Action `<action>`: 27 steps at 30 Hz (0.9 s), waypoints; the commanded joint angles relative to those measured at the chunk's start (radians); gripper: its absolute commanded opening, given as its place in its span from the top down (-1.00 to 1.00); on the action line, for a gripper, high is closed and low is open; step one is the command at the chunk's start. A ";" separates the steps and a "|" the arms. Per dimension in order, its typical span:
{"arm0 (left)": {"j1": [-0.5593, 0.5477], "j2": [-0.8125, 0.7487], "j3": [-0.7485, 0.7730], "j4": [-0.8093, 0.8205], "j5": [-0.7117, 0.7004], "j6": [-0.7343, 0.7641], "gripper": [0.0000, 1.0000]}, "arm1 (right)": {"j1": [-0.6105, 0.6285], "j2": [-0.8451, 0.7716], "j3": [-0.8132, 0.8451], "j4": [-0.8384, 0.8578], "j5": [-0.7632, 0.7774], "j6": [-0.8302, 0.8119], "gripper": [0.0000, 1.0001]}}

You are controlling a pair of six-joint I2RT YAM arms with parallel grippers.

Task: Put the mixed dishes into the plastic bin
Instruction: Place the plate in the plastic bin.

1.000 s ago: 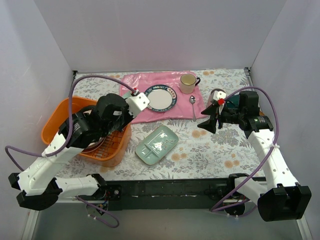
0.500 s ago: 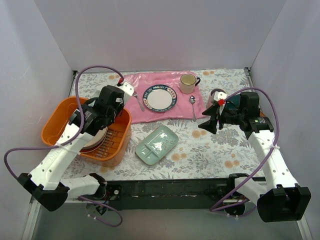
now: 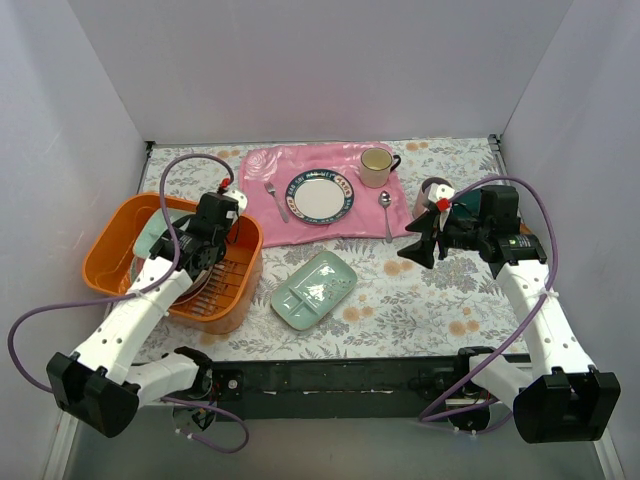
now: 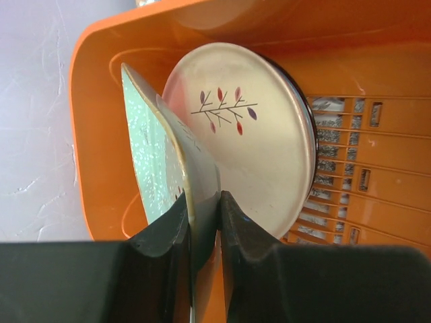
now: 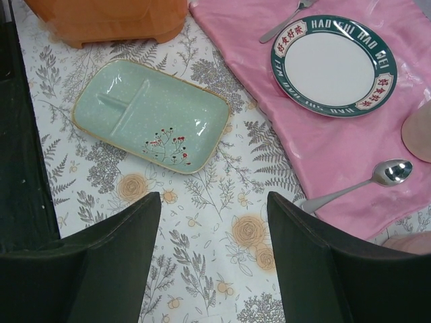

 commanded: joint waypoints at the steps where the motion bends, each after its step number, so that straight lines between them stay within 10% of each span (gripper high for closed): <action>1: 0.033 -0.048 -0.067 0.197 -0.117 0.082 1.00 | -0.007 0.000 -0.004 0.009 -0.023 -0.009 -0.45; 22: 0.130 0.015 -0.331 0.510 -0.115 0.231 0.94 | -0.020 0.000 -0.019 0.001 -0.030 -0.015 -0.45; 27: 0.131 0.021 -0.348 0.498 -0.095 0.210 0.50 | -0.024 -0.001 -0.024 0.003 -0.032 -0.017 -0.45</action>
